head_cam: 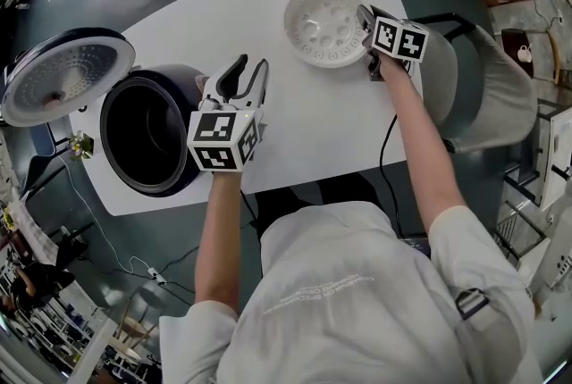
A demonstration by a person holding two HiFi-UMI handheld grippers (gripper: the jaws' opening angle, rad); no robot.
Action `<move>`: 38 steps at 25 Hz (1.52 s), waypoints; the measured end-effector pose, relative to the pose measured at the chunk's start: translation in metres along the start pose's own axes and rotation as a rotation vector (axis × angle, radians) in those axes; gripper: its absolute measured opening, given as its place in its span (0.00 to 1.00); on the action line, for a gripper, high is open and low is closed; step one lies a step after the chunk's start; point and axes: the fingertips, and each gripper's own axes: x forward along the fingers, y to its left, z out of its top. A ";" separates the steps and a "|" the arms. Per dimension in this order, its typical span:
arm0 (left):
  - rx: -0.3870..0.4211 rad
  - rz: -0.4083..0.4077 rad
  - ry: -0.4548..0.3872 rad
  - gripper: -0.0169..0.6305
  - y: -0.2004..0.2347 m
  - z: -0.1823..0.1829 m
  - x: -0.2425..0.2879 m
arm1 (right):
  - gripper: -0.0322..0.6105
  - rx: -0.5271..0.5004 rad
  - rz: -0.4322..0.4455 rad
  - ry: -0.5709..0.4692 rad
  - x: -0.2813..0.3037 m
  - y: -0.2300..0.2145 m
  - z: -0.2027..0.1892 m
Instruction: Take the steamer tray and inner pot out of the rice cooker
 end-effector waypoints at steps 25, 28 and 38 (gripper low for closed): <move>-0.111 -0.078 -0.171 0.26 -0.014 0.052 -0.054 | 0.36 -0.392 -0.020 -0.250 -0.175 0.065 0.042; -0.110 -0.086 -0.202 0.26 -0.014 0.062 -0.069 | 0.36 -0.451 0.013 -0.309 -0.197 0.096 0.057; -0.077 -0.070 -0.329 0.26 0.015 0.102 -0.142 | 0.39 -0.576 0.139 -0.445 -0.244 0.218 0.085</move>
